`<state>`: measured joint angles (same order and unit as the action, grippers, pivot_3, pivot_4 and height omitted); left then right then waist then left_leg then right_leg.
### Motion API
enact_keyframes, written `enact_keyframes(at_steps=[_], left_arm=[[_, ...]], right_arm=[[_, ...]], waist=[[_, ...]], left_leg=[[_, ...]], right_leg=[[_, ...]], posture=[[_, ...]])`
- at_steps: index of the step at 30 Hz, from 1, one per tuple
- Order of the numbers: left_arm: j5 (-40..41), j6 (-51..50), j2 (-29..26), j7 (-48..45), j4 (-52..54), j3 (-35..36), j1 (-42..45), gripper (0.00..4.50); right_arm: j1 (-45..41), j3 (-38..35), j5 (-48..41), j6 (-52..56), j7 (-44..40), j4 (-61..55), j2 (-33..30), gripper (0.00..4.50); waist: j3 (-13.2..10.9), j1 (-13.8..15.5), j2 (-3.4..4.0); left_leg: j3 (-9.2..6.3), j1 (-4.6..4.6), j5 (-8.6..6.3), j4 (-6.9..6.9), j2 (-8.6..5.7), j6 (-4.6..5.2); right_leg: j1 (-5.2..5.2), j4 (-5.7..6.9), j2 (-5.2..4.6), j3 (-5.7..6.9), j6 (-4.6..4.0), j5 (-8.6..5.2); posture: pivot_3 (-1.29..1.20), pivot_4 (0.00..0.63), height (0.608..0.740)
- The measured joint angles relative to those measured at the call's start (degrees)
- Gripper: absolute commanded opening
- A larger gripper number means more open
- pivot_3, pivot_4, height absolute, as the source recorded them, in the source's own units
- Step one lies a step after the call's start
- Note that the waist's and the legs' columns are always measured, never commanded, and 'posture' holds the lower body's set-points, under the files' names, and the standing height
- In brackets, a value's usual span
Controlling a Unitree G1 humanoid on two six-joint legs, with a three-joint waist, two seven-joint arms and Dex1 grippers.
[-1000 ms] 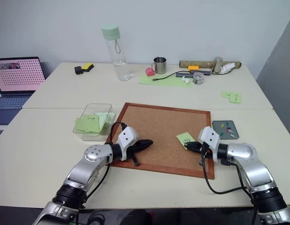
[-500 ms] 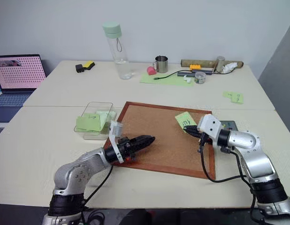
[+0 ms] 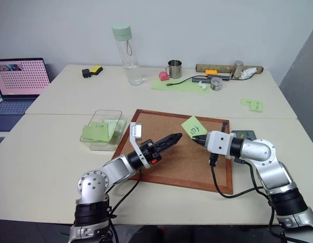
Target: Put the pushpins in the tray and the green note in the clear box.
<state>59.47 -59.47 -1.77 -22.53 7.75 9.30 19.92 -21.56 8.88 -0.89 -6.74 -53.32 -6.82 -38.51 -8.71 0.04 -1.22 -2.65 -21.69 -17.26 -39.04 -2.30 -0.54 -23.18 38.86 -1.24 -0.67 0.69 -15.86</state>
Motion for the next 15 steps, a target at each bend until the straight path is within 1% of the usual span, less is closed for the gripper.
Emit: enact_keyframes(at_steps=[8,10,12,13,15], left_arm=[[-3.52,4.7,2.77,-0.82,-8.53,-2.38,5.86,4.17],[-3.62,5.23,3.38,-1.1,-9.55,-2.36,6.57,3.83],[-3.58,6.04,4.08,-1.47,-10.22,-2.18,6.86,3.59],[-3.57,6.16,4.21,-1.65,-10.36,-2.16,6.85,3.28],[-3.57,6.18,4.2,-1.8,-10.37,-2.14,6.83,2.9]], right_arm=[[-1.21,1.79,0.85,-0.35,-0.37,-2.12,-0.01,0.0],[-1.47,1.89,0.85,-0.32,-0.38,-2.12,0.0,0.0],[-1.56,2.0,0.85,-0.24,-0.38,-2.15,0.07,0.0],[-1.57,2.03,0.85,-0.21,-0.38,-2.15,0.13,0.0],[-1.57,2.07,0.83,-0.16,-0.38,-2.16,0.2,0.0]], waist=[[-0.02,0.03,-0.03],[-0.02,0.03,-0.04],[-0.02,0.03,-0.04],[-0.02,0.03,-0.04],[-0.02,0.02,-0.04]], left_leg=[[-0.01,0.0,0.02,0.0,0.0,-0.04],[-0.02,0.0,0.02,0.0,0.0,-0.04],[-0.02,0.0,0.02,0.0,0.0,-0.04],[-0.02,0.0,0.03,0.0,0.0,-0.05],[-0.02,0.0,0.03,0.0,0.0,-0.05]], right_leg=[[0.0,-0.01,0.0,0.01,0.0,0.0],[0.0,-0.01,0.0,0.01,0.0,0.0],[-0.01,-0.01,0.0,0.0,0.0,0.0],[-0.01,-0.01,0.0,0.0,0.0,0.0],[-0.01,-0.01,0.0,0.0,0.0,0.0]], posture=[[0.0,0.15,0.74],[0.0,0.15,0.74],[0.0,0.15,0.74],[0.0,0.15,0.74],[0.0,0.15,0.74]])
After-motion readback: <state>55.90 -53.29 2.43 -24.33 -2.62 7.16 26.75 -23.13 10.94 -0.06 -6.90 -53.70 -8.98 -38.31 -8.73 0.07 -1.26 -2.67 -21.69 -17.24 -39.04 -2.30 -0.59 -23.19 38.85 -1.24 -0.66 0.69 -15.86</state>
